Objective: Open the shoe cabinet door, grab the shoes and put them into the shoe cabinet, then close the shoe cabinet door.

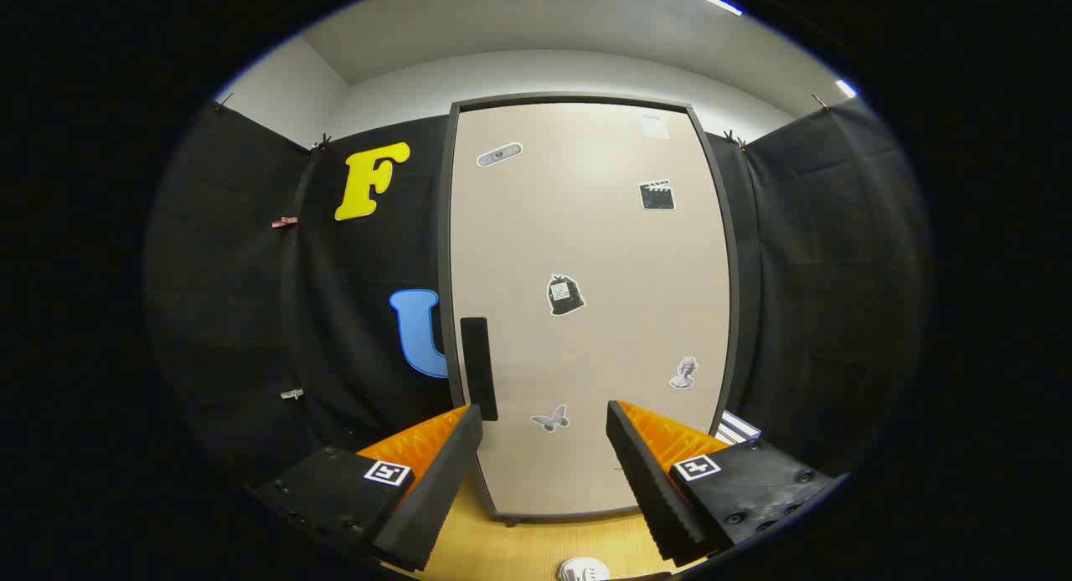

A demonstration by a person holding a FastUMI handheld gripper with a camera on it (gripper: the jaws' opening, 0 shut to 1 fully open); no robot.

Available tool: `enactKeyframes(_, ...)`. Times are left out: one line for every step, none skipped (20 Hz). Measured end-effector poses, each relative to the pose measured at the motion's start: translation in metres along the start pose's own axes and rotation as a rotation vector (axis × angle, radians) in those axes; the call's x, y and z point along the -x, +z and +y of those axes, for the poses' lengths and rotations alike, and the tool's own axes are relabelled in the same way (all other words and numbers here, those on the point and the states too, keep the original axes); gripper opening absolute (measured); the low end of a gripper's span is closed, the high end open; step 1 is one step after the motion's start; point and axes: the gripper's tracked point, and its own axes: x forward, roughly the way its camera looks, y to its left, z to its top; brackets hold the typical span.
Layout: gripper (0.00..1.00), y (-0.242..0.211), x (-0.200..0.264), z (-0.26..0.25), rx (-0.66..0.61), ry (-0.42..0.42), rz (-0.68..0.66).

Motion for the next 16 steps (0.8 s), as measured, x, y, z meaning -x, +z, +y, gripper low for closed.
enactKeyframes(0.98, 0.000, -0.001, 0.001, 0.001, 0.001, 0.001)
enactKeyframes(0.98, 0.000, -0.002, 0.001, 0.001, 0.001, 0.001)
enactKeyframes(0.98, 0.000, -0.003, 0.002, 0.000, 0.002, 0.001)
enactKeyframes(0.98, 0.000, -0.003, 0.003, -0.001, 0.003, 0.001)
enactKeyframes(0.98, 0.000, -0.004, 0.004, -0.001, 0.002, 0.000)
enactKeyframes(0.98, 0.000, -0.005, 0.004, -0.002, 0.003, 0.001)
enactKeyframes(0.98, -0.001, -0.006, 0.005, -0.001, 0.003, 0.004)
enactKeyframes(0.98, -0.002, -0.008, 0.006, -0.001, 0.005, 0.006)
enactKeyframes(0.98, -0.003, -0.010, 0.006, 0.000, 0.004, 0.007)
enactKeyframes(0.98, -0.003, -0.010, 0.007, 0.000, 0.005, 0.008)
enactKeyframes(0.98, -0.004, -0.012, 0.008, 0.000, 0.006, 0.009)
enactKeyframes(0.98, -0.005, -0.014, 0.008, 0.000, 0.006, 0.012)
enactKeyframes(0.98, -0.006, -0.016, 0.009, 0.001, 0.007, 0.016)
enactKeyframes(0.98, -0.007, -0.018, 0.011, 0.001, 0.010, 0.018)
enactKeyframes(0.98, -0.009, -0.021, 0.013, 0.000, 0.015, 0.022)
enactKeyframes(0.98, -0.011, -0.024, 0.016, -0.003, 0.022, 0.025)
